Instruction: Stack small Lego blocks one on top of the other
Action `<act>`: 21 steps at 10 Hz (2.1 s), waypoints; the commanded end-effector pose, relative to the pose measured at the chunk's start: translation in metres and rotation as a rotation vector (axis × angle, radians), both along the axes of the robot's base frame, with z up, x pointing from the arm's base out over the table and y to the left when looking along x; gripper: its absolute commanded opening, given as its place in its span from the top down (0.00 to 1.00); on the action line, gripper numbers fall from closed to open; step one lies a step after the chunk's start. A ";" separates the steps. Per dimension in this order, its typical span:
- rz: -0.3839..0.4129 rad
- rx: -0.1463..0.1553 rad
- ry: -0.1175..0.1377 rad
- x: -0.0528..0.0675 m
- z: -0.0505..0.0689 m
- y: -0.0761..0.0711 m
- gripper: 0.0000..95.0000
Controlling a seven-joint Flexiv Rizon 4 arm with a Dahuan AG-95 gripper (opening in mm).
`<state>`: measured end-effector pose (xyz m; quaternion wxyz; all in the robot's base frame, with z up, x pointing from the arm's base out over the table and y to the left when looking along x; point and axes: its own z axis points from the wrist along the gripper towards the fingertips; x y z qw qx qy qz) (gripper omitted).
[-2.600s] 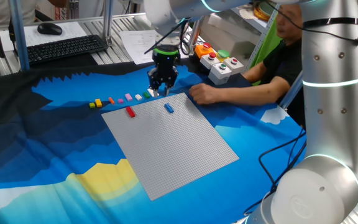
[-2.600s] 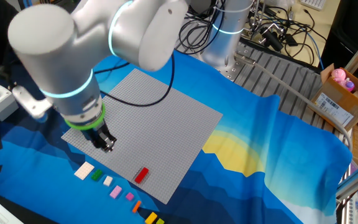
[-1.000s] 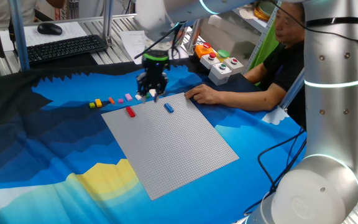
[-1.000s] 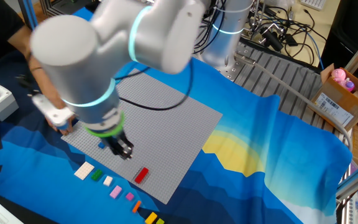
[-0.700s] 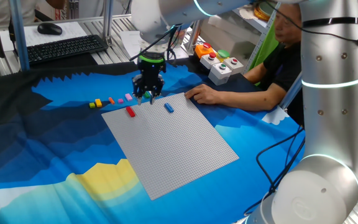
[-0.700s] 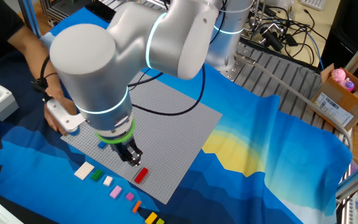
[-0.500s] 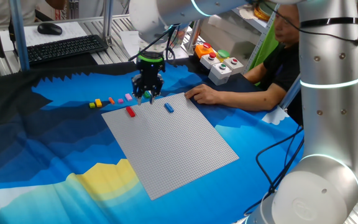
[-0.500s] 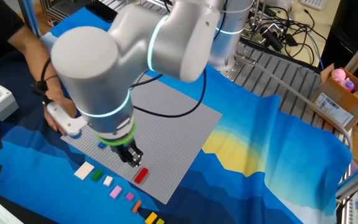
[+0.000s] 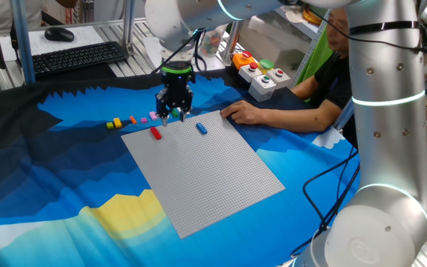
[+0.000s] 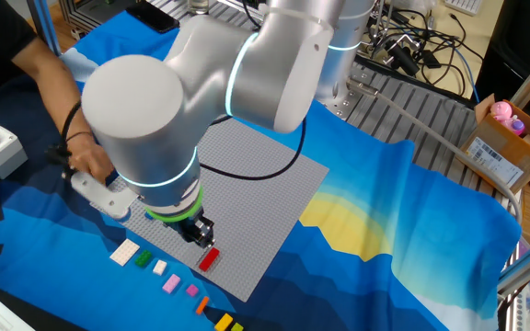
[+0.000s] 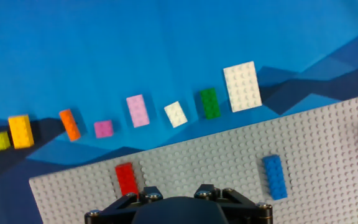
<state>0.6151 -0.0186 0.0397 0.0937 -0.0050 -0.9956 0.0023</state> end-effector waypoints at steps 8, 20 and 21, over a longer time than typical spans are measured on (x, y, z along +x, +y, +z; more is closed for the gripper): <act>-0.102 0.034 -0.002 -0.006 -0.012 0.032 0.60; -0.131 0.030 -0.045 -0.004 -0.027 0.052 0.60; -0.130 0.030 -0.045 -0.004 -0.027 0.052 0.60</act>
